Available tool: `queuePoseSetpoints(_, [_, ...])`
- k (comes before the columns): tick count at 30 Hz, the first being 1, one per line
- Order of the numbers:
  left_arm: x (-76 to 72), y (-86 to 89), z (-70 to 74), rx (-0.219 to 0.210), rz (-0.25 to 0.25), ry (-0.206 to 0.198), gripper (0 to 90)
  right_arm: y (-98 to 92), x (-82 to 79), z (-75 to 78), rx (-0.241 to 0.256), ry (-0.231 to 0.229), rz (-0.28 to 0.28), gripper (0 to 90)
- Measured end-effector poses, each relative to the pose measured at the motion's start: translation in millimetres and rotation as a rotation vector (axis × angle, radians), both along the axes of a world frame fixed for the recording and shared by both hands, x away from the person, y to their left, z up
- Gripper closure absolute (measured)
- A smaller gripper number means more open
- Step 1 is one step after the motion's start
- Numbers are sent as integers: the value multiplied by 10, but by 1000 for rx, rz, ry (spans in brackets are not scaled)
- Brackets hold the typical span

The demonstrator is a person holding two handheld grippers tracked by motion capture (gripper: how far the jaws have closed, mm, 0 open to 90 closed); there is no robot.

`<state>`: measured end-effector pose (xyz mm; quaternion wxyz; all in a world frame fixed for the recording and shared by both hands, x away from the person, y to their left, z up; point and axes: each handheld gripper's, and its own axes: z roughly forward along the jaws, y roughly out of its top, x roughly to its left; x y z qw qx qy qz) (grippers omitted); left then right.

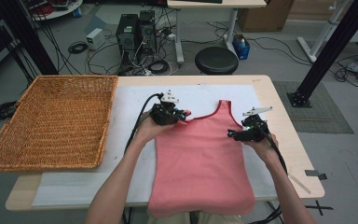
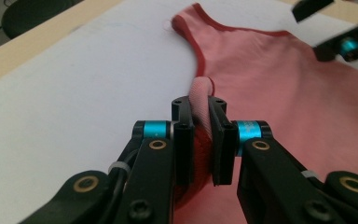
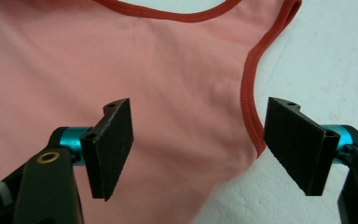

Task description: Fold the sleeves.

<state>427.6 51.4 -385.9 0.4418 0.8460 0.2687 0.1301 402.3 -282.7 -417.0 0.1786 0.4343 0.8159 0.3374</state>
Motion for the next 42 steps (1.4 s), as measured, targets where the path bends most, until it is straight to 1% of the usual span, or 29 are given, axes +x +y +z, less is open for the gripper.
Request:
queuePoseSetpoints(1, [-71,-17,-22,-6,0,6,815,7,0,-2,0,2,2,239])
queuePoseSetpoints(2, [-204,-41,-89,-8,-13,15,815,21,-5,-4,-1,2,3,239])
queuePoseSetpoints(3, [-262,-56,-133,7,-18,20,814,29,-8,-5,-1,0,5,239])
queuePoseSetpoints(4, [-262,-56,-133,7,-18,20,812,35,-11,-4,-2,-2,6,239])
queuePoseSetpoints(5, [-316,-68,-174,27,-22,25,812,35,-11,-4,-2,-2,6,239])
queuePoseSetpoints(6, [-402,-67,-255,23,-25,49,808,48,-13,-6,-4,-4,13,239])
queuePoseSetpoints(10, [-538,-42,-376,34,-22,73,791,62,-22,4,-1,1,17,239])
queuePoseSetpoints(12, [-564,-31,-393,38,-25,79,734,60,-19,6,-1,-3,20,239])
queuePoseSetpoints(13, [-590,-20,-409,36,-33,90,734,60,-19,6,-1,-3,20,239])
queuePoseSetpoints(14, [-618,-9,-418,43,-39,92,706,60,-26,13,2,-1,15,239])
queuePoseSetpoints(15, [-648,7,-421,44,-42,89,683,59,-29,18,4,0,18,239])
queuePoseSetpoints(16, [-697,42,-403,28,-45,88,650,57,-31,20,3,-3,20,239])
queuePoseSetpoints(17, [-721,59,-381,15,-45,77,615,56,-33,23,3,-4,19,239])
queuePoseSetpoints(19, [-757,78,-329,-12,-42,47,576,55,-33,24,5,-5,19,239])
queuePoseSetpoints(20, [-771,76,-307,-24,-45,37,550,57,-34,24,3,-3,19,239])
queuePoseSetpoints(21, [-771,76,-307,-24,-45,37,545,57,-34,24,3,-3,19,239])
queuePoseSetpoints(22, [-786,57,-297,-24,-73,34,540,65,-33,26,4,-2,25,239])
queuePoseSetpoints(24, [-783,9,-337,7,-80,36,532,74,-33,31,3,-2,24,239])
queuePoseSetpoints(25, [-773,-20,-370,34,-84,37,532,79,-33,34,3,-3,23,239])
queuePoseSetpoints(27, [-758,-72,-432,86,-76,37,532,88,-33,35,3,-5,23,239])
queuePoseSetpoints(28, [-753,-82,-446,115,-82,31,551,90,-36,36,3,-5,25,239])
queuePoseSetpoints(30, [-759,-88,-455,117,-84,31,711,90,-42,38,2,-4,26,239])
queuePoseSetpoints(31, [-781,-88,-452,95,-95,32,781,86,-42,38,2,-5,27,239])
queuePoseSetpoints(32, [-799,-85,-444,84,-102,30,824,82,-45,41,3,-4,23,239])
queuePoseSetpoints(34, [-844,-75,-417,64,-114,30,833,68,-40,47,7,-6,22,239])
queuePoseSetpoints(35, [-844,-75,-417,64,-114,30,833,68,-40,47,7,-6,22,239])
queuePoseSetpoints(37, [-904,-37,-367,32,-131,32,833,55,-23,64,15,-14,19,239])
queuePoseSetpoints(38, [-922,-29,-361,25,-136,37,833,58,-21,71,18,-12,15,239])
queuePoseSetpoints(42, [-955,-27,-400,44,-154,53,832,66,-1,88,27,-20,19,239])
